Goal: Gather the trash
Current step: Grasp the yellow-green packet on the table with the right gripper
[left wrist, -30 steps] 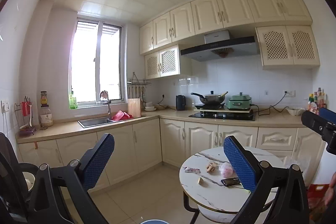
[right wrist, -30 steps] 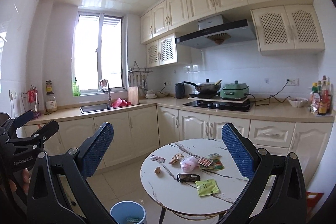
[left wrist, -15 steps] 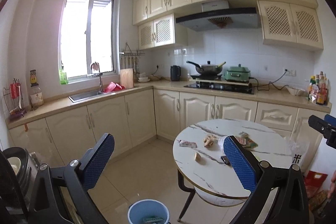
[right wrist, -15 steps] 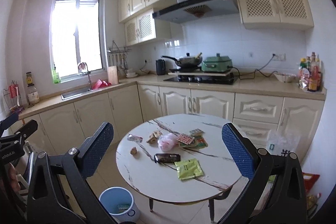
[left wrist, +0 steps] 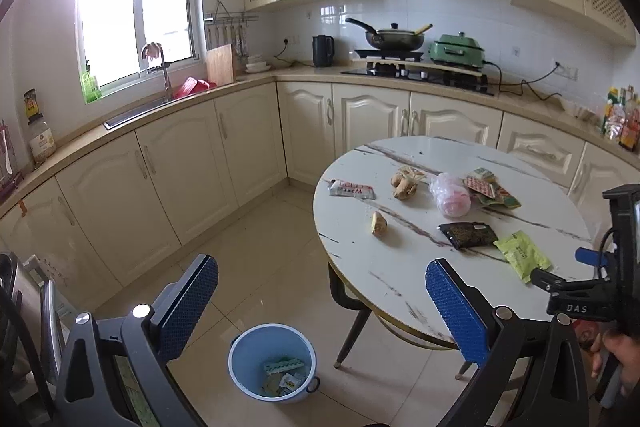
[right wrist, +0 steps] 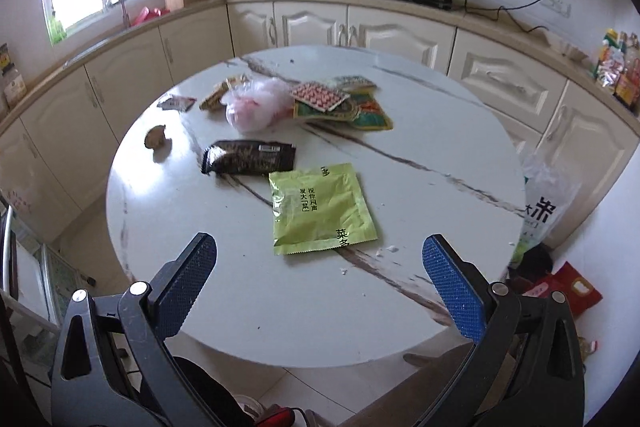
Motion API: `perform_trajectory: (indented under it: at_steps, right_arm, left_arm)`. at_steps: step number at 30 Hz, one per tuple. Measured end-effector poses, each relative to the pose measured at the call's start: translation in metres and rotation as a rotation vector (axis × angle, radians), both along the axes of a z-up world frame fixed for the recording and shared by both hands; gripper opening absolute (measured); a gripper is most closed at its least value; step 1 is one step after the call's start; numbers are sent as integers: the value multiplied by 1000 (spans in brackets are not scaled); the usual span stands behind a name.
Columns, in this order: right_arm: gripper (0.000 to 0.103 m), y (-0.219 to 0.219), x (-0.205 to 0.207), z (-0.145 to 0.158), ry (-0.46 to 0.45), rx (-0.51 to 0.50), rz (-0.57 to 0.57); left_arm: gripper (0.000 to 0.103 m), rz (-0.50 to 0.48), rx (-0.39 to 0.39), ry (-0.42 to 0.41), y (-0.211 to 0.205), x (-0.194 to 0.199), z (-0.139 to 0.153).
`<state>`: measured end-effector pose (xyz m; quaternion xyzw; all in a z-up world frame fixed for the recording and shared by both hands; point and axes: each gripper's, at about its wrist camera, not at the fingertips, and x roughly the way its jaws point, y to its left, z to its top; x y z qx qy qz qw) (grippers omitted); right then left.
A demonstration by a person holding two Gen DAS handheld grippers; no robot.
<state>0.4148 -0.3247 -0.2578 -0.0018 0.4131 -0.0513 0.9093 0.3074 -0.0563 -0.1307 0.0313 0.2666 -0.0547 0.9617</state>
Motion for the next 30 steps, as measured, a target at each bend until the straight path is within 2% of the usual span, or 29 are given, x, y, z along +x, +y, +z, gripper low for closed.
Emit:
perform_trajectory:
  at_steps: [3, 6, 7, 8, 11, 15, 16, 17, 22, 26, 30]
  right_arm:
    - [103, 0, 22, -19, 51, -26, 21]
    - [102, -5, 36, -28, 68, -5, 42]
    - [100, -6, 40, -29, 73, 3, 47]
    - [91, -9, 42, -31, 77, 13, 50]
    - [76, -16, 47, -34, 77, 19, 55]
    - [69, -26, 47, -33, 66, 18, 79]
    - [61, -29, 49, -32, 62, 20, 82]
    - [46, -32, 48, -31, 57, 22, 83]
    - [25, -51, 48, -26, 31, 80, 111]
    - [22, -61, 44, -25, 8, 128, 112]
    - [21, -66, 45, -24, -5, 146, 113]
  left_arm:
    - [102, -9, 10, 32, -7, 22, -6]
    - [102, -28, 12, 60, -16, 46, -8]
    - [102, -36, 10, 69, -20, 54, -8]
    - [102, -45, 6, 77, -24, 63, -8]
    - [102, -78, -1, 105, -38, 84, -11]
    - [102, -154, 6, 124, -61, 111, -15]
    - [102, -177, 8, 128, -69, 118, -15]
    - [102, -205, 9, 132, -75, 126, -17]
    - [102, -352, 62, 184, -112, 168, -34]
    - [102, -419, 121, 226, -134, 205, -47]
    - [102, -434, 193, 237, -147, 236, -62]
